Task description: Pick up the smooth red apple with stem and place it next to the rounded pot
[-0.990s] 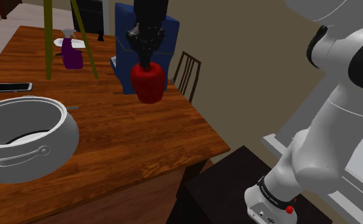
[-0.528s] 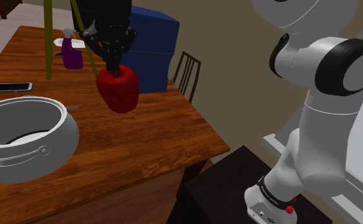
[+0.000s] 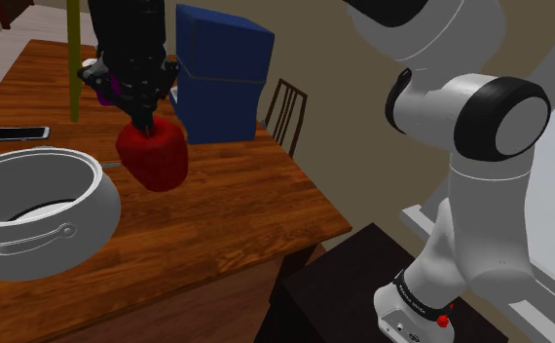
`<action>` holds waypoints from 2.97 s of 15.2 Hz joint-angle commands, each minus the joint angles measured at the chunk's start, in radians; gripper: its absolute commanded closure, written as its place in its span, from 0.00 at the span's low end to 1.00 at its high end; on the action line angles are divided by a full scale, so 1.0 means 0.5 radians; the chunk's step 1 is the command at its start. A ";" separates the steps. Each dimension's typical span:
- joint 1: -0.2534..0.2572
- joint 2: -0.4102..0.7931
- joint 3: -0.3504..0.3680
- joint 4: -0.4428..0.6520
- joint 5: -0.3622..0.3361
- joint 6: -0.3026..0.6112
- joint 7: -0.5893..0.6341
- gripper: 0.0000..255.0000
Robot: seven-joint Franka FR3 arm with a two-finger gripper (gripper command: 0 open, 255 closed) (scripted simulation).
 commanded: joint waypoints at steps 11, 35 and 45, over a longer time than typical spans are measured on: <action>-0.163 -0.193 0.023 -0.649 0.084 0.453 0.040 1.00; -0.242 -0.185 -0.002 -1.293 0.054 1.091 0.118 1.00; -0.243 -0.180 -0.004 -1.308 0.050 1.110 0.122 0.00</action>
